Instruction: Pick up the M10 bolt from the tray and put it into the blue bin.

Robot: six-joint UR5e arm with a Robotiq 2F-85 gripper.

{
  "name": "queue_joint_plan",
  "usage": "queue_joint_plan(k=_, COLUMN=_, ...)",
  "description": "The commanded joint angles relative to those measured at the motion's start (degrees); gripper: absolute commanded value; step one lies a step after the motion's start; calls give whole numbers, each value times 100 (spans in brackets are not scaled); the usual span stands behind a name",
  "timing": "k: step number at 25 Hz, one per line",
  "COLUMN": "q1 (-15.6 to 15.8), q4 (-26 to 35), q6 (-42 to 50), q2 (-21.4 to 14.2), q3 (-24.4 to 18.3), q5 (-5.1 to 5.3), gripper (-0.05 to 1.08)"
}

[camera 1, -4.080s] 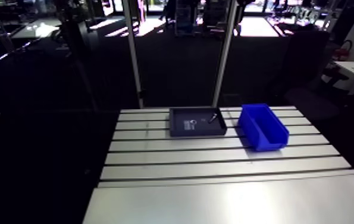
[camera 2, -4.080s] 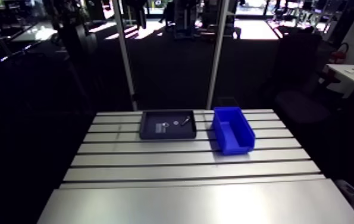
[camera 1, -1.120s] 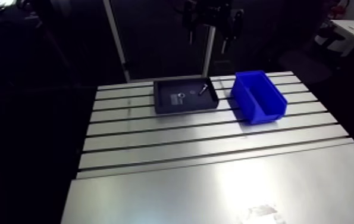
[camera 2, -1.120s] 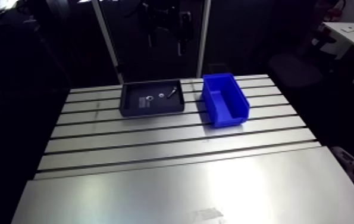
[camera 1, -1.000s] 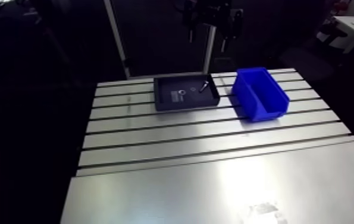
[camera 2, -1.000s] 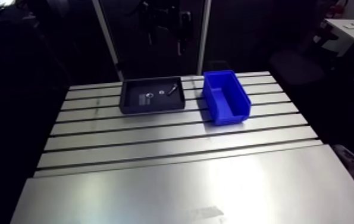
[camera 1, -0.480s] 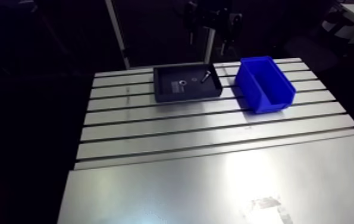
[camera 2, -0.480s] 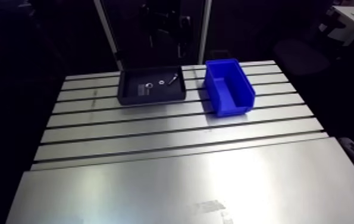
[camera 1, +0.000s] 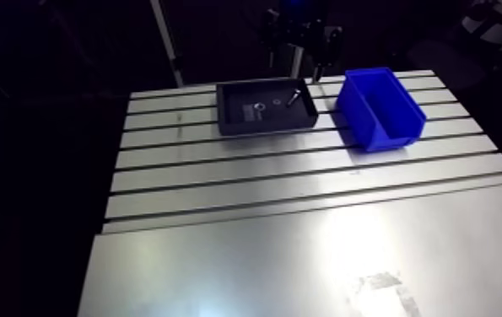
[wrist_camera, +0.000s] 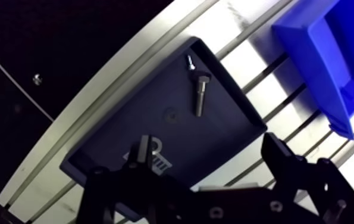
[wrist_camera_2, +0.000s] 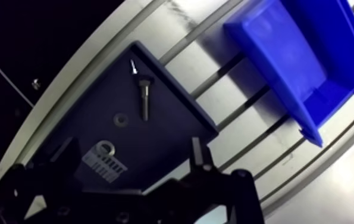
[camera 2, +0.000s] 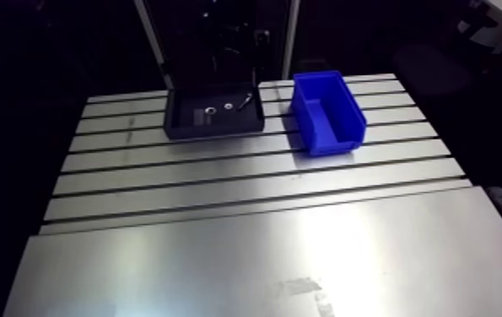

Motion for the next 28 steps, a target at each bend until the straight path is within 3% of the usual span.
queue_joint_plan(k=1, q1=0, q4=-166, q6=-13, q2=149, q3=43, q5=12, gripper=1)
queue_joint_plan(k=12, q1=-9, q4=-166, q6=-13, q2=299, q3=8, q5=3, gripper=6)
queue_joint_plan(k=24, q1=0, q4=-175, q6=-13, q2=308, q3=17, q5=-6, gripper=31)
queue_joint_plan(k=28, q1=-35, q4=-210, q6=-40, q2=352, q3=8, q5=3, gripper=35)
